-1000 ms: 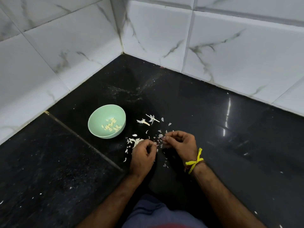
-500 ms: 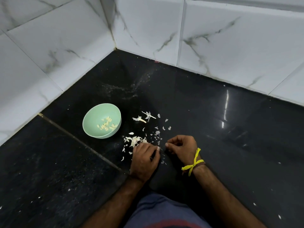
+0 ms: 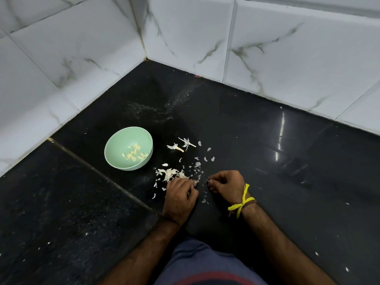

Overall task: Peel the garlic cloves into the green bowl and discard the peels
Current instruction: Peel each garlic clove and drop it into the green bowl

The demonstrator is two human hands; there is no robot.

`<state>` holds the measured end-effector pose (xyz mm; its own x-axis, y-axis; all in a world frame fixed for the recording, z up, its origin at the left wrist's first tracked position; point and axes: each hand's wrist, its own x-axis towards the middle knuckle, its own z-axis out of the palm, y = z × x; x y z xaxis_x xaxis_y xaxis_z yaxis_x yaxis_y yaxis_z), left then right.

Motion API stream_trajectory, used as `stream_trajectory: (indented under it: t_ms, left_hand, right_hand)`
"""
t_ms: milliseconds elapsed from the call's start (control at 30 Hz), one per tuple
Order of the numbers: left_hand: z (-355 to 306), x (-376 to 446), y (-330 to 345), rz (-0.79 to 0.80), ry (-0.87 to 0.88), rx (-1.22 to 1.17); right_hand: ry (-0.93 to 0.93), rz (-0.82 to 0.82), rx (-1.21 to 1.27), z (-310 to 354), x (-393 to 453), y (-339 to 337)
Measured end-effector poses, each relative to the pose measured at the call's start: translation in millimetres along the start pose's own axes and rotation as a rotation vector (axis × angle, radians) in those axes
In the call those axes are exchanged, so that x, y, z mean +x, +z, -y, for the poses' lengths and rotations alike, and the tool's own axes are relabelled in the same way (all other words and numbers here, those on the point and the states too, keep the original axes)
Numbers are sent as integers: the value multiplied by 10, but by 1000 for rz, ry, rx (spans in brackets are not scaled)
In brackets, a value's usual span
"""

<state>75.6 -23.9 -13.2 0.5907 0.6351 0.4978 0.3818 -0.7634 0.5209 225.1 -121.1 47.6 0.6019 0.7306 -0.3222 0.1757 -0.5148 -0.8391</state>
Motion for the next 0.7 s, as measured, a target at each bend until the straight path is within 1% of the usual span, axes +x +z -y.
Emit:
stream_trajectory:
  t_ms: [200, 333, 467, 700]
  left_hand:
    - [27, -11, 34, -45, 25, 3]
    - [55, -29, 40, -34, 26, -2]
    - [55, -28, 27, -17, 27, -18]
    - [38, -23, 1, 36, -29, -61]
  right_hand:
    - [-19, 12, 7, -7, -12, -8]
    - [-12, 1, -19, -1, -26, -12]
    - [-9, -7, -102, 24, -18, -3]
    - [8, 17, -206, 104, -22, -19]
